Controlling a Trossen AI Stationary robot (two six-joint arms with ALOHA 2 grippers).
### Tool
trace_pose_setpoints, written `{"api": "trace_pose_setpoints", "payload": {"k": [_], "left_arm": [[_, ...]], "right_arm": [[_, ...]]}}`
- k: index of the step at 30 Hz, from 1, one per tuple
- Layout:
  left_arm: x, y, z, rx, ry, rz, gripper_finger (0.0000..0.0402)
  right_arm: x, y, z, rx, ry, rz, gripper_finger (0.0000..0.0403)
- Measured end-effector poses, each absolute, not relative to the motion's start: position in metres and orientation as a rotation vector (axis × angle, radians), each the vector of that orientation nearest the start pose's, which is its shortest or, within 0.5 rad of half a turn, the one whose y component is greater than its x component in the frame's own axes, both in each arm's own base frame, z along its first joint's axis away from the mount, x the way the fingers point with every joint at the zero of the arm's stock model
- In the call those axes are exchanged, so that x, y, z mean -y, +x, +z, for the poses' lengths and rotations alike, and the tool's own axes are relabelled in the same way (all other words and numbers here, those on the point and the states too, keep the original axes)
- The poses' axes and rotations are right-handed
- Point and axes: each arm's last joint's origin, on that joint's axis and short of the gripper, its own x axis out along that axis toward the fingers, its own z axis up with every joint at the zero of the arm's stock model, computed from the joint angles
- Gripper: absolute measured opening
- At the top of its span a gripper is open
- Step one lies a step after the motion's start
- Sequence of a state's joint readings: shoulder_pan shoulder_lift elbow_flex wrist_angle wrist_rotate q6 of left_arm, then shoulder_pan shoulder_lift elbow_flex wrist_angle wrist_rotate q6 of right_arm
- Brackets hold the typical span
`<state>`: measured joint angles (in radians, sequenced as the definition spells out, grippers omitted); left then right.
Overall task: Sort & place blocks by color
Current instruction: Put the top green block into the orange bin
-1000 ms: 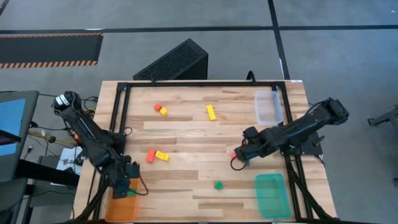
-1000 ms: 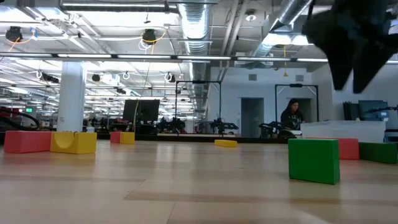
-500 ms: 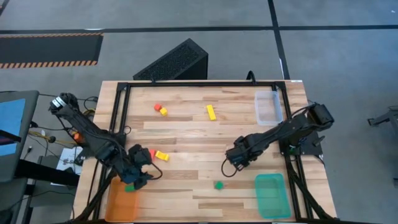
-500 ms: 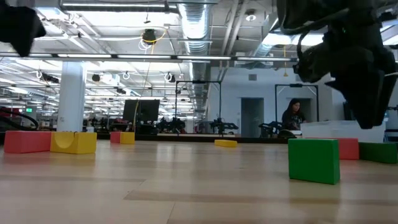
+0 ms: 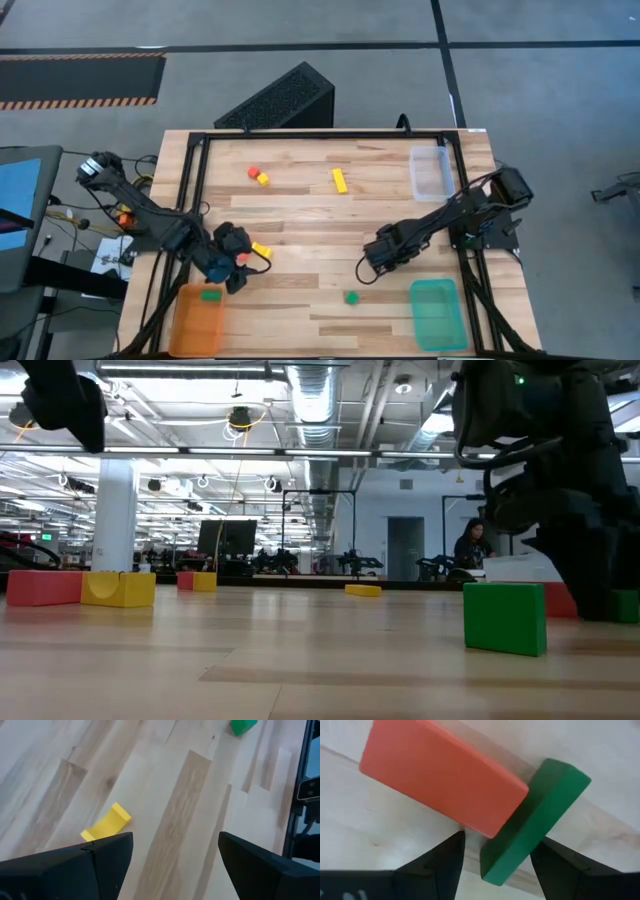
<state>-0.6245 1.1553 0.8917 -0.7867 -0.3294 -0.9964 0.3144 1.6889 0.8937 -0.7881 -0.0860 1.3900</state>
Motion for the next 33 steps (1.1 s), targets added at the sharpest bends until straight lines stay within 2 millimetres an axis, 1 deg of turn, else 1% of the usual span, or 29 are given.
{"api": "trace_pose_setpoints", "payload": {"k": [3, 5, 7, 9, 12, 13, 14, 16, 18, 20, 22, 25, 27, 30, 33], "left_arm": [[0.113, 0.181, 0.257, -0.947, -0.42, 0.217, 0.0277], [0.11, 0.182, 0.257, -0.944, -0.42, 0.229, 0.0277], [0.106, 0.185, 0.257, -0.937, -0.43, 0.251, 0.0277], [0.102, 0.187, 0.257, -0.927, -0.454, 0.285, 0.0277], [0.095, 0.191, 0.257, -0.919, -0.477, 0.32, 0.0277], [0.093, 0.192, 0.257, -0.917, -0.482, 0.329, 0.0277], [0.091, 0.193, 0.257, -0.914, -0.487, 0.338, 0.0277], [0.088, 0.195, 0.257, -0.908, -0.486, 0.348, 0.0277], [0.086, 0.2, 0.259, -0.875, -0.46, 0.312, 0.0277], [0.086, 0.21, 0.266, -0.785, -0.414, 0.234, 0.0277], [0.084, 0.221, 0.275, -0.674, -0.35, 0.166, 0.0277], [0.076, 0.238, 0.288, -0.499, -0.273, 0.113, 0.0277], [0.066, 0.247, 0.297, -0.4, -0.267, 0.096, 0.0277], [0.051, 0.257, 0.303, -0.329, -0.275, 0.063, 0.0277], [0.043, 0.267, 0.311, -0.225, -0.294, -0.003, 0.0277]], "right_arm": [[-0.084, 0.25, 0.135, -1.468, 0.901, -0.821, 0.0233], [-0.085, 0.249, 0.135, -1.467, 0.896, -0.819, 0.0211], [-0.088, 0.248, 0.134, -1.47, 0.886, -0.821, 0.0176], [-0.091, 0.246, 0.135, -1.476, 0.867, -0.819, 0.0129], [-0.097, 0.239, 0.141, -1.467, 0.852, -0.821, 0.0056], [-0.099, 0.235, 0.144, -1.465, 0.851, -0.819, 0.0043], [-0.102, 0.231, 0.151, -1.447, 0.853, -0.819, 0.0042], [-0.108, 0.227, 0.172, -1.369, 0.86, -0.776, 0.0042], [-0.113, 0.221, 0.191, -1.262, 0.839, -0.762, 0.0043], [-0.115, 0.216, 0.207, -1.124, 0.794, -0.751, 0.0054], [-0.115, 0.218, 0.223, -0.976, 0.736, -0.691, 0.006], [-0.111, 0.233, 0.244, -0.787, 0.682, -0.537, 0.0051], [-0.108, 0.246, 0.255, -0.687, 0.653, -0.422, 0.0043], [-0.104, 0.265, 0.274, -0.503, 0.631, -0.277, 0.0044], [-0.099, 0.277, 0.289, -0.358, 0.602, -0.207, 0.0044]]}}
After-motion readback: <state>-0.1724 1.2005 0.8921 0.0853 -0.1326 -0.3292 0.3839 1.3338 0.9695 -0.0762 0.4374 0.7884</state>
